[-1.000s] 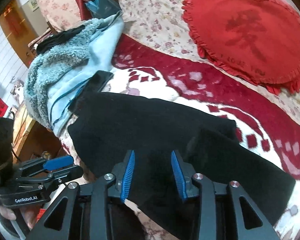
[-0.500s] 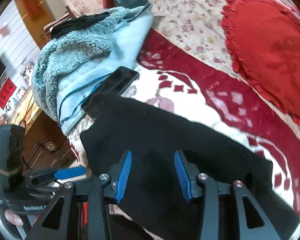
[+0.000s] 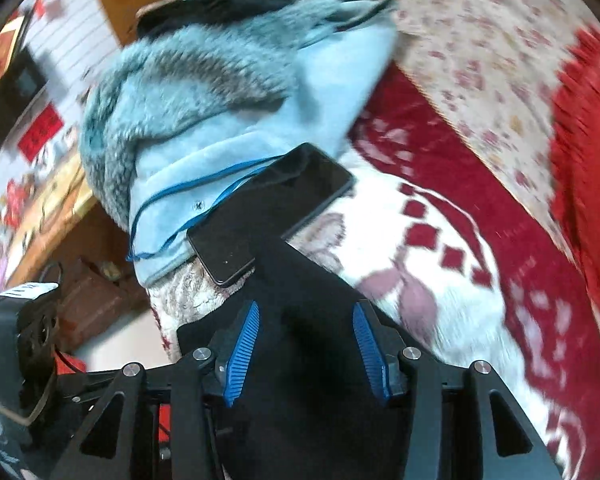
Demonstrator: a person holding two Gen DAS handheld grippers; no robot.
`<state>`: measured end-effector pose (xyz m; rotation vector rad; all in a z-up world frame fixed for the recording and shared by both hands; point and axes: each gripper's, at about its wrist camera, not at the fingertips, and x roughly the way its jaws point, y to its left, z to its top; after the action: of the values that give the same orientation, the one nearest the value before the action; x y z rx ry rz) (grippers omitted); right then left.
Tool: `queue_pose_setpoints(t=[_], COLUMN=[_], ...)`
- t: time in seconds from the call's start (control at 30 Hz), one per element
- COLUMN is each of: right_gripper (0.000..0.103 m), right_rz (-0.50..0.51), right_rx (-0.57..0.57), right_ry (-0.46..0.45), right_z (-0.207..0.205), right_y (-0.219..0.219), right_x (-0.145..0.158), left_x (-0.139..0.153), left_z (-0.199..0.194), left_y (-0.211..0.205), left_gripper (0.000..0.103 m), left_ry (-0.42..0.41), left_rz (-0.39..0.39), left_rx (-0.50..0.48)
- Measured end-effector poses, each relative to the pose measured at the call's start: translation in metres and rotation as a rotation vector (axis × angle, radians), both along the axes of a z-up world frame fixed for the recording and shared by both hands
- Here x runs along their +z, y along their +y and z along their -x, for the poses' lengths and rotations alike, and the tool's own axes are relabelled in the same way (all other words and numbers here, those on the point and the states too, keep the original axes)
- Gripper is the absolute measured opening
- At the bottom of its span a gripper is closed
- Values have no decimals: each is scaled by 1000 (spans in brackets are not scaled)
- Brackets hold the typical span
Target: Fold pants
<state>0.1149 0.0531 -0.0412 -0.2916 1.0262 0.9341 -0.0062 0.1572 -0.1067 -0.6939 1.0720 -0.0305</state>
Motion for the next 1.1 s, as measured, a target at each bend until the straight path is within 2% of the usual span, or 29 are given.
queue_pose_setpoints(t=[0.1,0.27,0.33,0.37,0.4,0.43,0.5,0.6,0.73,0.9,1.03,1.1], right_gripper=[47,48,48,48,46,43,31,21,17,17,17,17], right_rz=[31,64,62,44,11,-11,-59,-115,-223,-349,-405,-437], right_rx=[43,90,91,81,60,45,19,2,-31,-104,-193,-291], right_ry=[-28,4,29,48,70,81,101,100,78,39,15,15], right_z=[-6,-19,-23,-25,-28,-30,-32,-28,-19,-6,6,11], right_y=[13,29,32,31,27,24,15,3,-24,-79,-129,-159], right_x=[-6,-23,-32,-33,-34,-34,-31,-21,10,51,72,75], left_x=[-2,-1,1,2,3,5,9,22,49,90,101,99], left_z=[-1,-5,-6,-8,-8,-9,-9,-7,0,12,13,9], left_y=[0,-4,-6,-7,-8,-9,-9,-11,-22,-55,-89,-105], left_gripper=[68,78,78,76,62,54,31,21,18,18,18,18], left_ry=[-10,-27,-40,-47,-56,-63,-70,-119,-205,-330,-363,-354], left_rz=[17,31,18,14,9,-13,-47,-68,-108,-159,-203,-210], left_rx=[5,20,28,30,32,35,35,18,-26,-134,-234,-280])
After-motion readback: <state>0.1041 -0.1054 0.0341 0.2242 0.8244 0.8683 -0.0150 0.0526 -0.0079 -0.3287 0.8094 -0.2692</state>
